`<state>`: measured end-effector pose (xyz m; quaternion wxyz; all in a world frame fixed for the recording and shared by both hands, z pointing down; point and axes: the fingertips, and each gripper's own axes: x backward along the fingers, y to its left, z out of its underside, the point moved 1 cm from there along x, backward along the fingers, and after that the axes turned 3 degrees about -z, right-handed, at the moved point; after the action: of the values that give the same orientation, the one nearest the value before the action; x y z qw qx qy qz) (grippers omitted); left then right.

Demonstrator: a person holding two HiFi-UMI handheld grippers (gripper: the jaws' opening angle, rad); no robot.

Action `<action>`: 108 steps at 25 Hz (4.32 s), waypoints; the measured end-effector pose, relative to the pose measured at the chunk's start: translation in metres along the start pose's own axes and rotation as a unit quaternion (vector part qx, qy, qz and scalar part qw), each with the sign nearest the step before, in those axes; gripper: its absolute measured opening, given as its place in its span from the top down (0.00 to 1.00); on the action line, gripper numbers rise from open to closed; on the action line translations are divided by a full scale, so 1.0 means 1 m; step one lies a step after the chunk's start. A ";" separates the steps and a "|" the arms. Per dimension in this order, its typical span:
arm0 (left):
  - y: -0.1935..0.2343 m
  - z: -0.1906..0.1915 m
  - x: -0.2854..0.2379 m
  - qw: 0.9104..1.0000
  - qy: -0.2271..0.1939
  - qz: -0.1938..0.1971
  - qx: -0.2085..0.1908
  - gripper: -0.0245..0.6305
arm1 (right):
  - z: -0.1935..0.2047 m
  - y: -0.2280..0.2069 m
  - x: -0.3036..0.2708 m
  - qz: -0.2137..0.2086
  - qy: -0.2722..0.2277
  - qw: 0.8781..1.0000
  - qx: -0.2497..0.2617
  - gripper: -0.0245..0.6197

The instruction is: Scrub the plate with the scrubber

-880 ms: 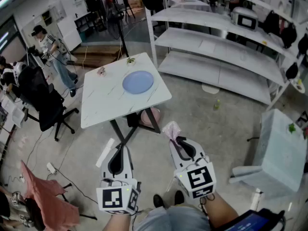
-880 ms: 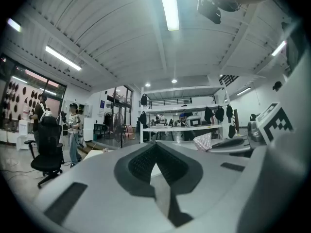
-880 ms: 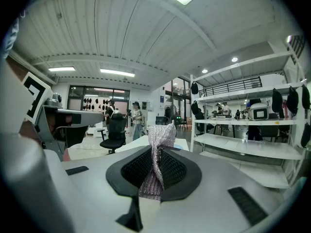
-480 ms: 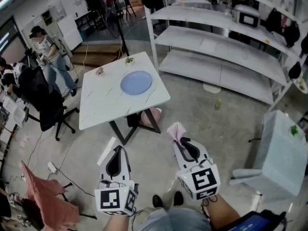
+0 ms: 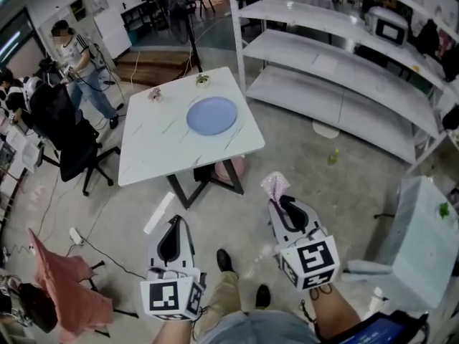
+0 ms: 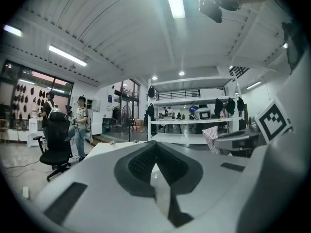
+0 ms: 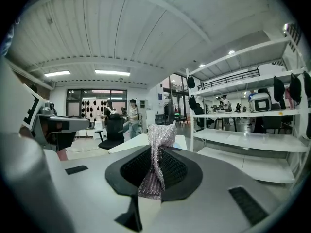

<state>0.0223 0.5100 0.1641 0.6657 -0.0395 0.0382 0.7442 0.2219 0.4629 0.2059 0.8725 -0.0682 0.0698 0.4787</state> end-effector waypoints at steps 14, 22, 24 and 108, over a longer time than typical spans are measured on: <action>0.112 -0.001 -0.182 1.000 0.014 0.017 0.021 0.95 | -0.032 -0.008 -0.212 -0.011 0.023 1.000 0.005 0.85; 0.137 -0.018 -0.257 0.997 0.006 0.067 0.022 0.95 | -0.072 -0.027 -0.267 0.028 0.000 0.999 0.017 0.85; 0.134 -0.019 -0.270 0.997 0.013 0.077 0.022 0.95 | -0.076 -0.037 -0.271 0.038 0.000 0.999 0.016 0.85; 0.183 0.226 -0.596 0.913 0.361 0.135 0.132 0.93 | 0.130 -0.098 -0.634 -0.202 0.494 0.841 0.085 0.88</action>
<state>-0.0958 -0.0745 0.4545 0.4994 -0.2117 0.3786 0.7500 -0.0254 -0.0885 0.4575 0.8020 -0.2343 0.5168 0.1867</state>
